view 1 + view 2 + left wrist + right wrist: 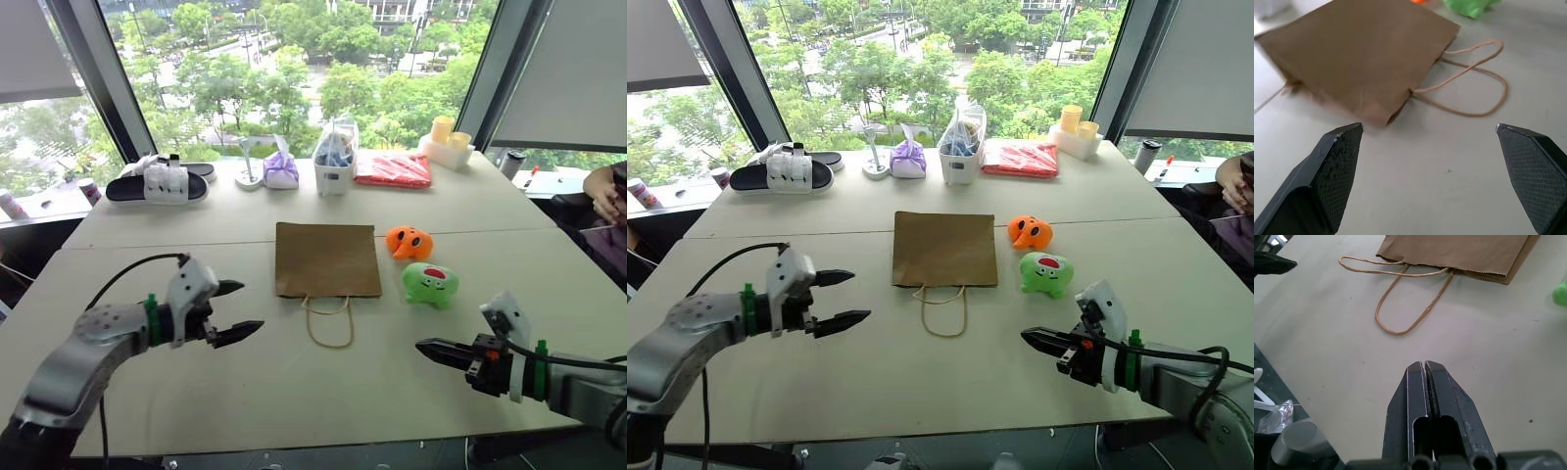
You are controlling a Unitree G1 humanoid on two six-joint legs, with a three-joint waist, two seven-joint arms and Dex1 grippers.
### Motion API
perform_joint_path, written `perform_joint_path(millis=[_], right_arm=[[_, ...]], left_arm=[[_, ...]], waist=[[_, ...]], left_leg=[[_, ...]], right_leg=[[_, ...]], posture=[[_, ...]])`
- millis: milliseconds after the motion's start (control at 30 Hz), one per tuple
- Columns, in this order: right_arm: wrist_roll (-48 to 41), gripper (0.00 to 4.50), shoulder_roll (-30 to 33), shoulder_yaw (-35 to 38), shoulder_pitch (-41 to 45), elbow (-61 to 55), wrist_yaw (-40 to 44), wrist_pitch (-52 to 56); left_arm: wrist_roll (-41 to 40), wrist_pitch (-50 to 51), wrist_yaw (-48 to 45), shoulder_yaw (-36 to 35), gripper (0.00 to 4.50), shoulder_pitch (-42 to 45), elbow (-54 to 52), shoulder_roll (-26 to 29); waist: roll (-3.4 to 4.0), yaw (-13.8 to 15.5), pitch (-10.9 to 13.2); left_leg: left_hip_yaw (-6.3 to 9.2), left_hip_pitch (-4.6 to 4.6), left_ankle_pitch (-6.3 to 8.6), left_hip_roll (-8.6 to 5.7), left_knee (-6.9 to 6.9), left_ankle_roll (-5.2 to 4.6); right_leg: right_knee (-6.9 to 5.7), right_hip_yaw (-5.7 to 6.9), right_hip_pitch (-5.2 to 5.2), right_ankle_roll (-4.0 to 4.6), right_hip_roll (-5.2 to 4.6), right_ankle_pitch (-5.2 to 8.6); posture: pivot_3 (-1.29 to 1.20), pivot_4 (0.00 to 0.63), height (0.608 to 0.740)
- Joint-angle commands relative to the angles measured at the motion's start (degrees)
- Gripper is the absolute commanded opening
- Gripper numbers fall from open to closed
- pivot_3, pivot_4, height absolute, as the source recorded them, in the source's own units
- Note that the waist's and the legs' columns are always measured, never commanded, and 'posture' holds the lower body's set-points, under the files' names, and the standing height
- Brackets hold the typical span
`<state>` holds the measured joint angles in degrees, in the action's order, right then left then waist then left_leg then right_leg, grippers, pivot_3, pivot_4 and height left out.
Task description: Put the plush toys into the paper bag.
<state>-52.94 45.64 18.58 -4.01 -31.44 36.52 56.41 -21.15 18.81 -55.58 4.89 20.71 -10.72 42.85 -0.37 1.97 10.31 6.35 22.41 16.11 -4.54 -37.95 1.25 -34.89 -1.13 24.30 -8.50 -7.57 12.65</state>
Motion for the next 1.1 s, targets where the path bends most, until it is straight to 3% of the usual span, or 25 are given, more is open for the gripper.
perform_joint_path(millis=[33,200,300,500,533,600,733,867,1100], right_arm=[[0.0,0.00,-1.7,-0.7,1.2,-1.9,-2.3,-1.1],[1.4,0.00,-4.3,-2.2,1.6,-2.9,-5.6,-2.3],[1.0,0.00,-5.9,-2.2,0.5,-4.9,-7.6,-2.4],[0.7,0.00,-7.6,-2.7,-2.2,-7.2,-10.0,-3.1],[0.7,0.00,-8.1,-3.3,-2.2,-7.4,-10.4,-3.2],[0.8,0.00,-8.9,-4.3,-1.9,-7.6,-11.0,-3.3],[4.3,0.00,-12.9,-9.5,2.2,-6.5,-13.9,-5.7],[11.5,0.00,-18.8,-16.4,9.6,-3.2,-18.4,-9.3],[21.7,0.00,-25.1,-23.6,19.9,6.6,-19.9,-15.3]], left_arm=[[8.5,-13.1,-4.9,8.3,4.44,7.8,11.1,-5.3],[13.8,-26.2,-8.4,14.0,4.44,17.6,28.7,-15.8],[14.4,-30.5,-10.9,14.6,3.20,20.5,34.2,-19.0],[15.4,-33.9,-12.4,13.8,0.23,22.6,38.9,-21.1],[15.4,-33.8,-12.0,13.6,0.05,22.9,39.4,-21.5],[15.1,-32.9,-11.5,12.8,0.05,23.4,39.8,-22.1],[4.4,-12.2,-5.7,4.9,0.05,26.1,34.0,-26.2],[-3.6,5.4,-1.4,-0.5,0.05,27.6,25.5,-26.9],[-11.8,21.1,6.4,-6.1,0.05,28.8,18.5,-29.1]], waist=[[-0.01,0.2,0.0],[-0.06,0.2,0.0],[-0.07,0.1,0.0],[-0.08,0.1,0.0],[-0.08,0.1,0.0],[-0.08,0.1,0.0],[-0.15,0.0,0.1],[-0.13,-1.4,0.1],[-0.10,-2.7,0.1]], left_leg=[[0.00,0.02,0.00,0.00,0.00,0.00],[0.03,0.03,0.00,-0.13,0.00,-0.01],[0.06,0.04,0.00,-0.15,0.00,-0.02],[0.07,0.04,0.00,-0.17,-0.01,-0.04],[0.08,0.04,0.00,-0.18,-0.02,-0.04],[0.09,0.03,0.00,-0.18,-0.05,-0.04],[0.14,0.03,-0.01,-0.20,-0.10,-0.05],[0.24,0.02,-0.01,-0.20,-0.10,-0.04],[0.29,-0.03,-0.07,-0.22,-0.05,0.06]], right_leg=[[0.00,0.01,0.01,-0.01,0.00,-0.01],[0.01,0.01,0.04,-0.21,0.00,-0.12],[0.00,0.02,0.04,-0.23,0.00,-0.13],[-0.04,0.02,0.06,-0.25,0.01,-0.13],[-0.06,0.01,0.06,-0.25,0.01,-0.13],[-0.09,0.02,0.06,-0.25,0.02,-0.13],[-0.15,0.02,0.04,-0.25,0.02,-0.13],[-0.24,0.05,0.05,-0.29,0.05,-0.11],[-0.30,0.04,0.09,-0.30,0.09,-0.10]], posture=[[0.00,0.150,0.740],[0.00,0.150,0.740],[0.00,0.150,0.740],[0.00,0.150,0.740],[0.00,0.150,0.740],[0.00,0.150,0.740],[0.00,0.150,0.740],[0.00,0.150,0.740],[0.00,0.150,0.740]])
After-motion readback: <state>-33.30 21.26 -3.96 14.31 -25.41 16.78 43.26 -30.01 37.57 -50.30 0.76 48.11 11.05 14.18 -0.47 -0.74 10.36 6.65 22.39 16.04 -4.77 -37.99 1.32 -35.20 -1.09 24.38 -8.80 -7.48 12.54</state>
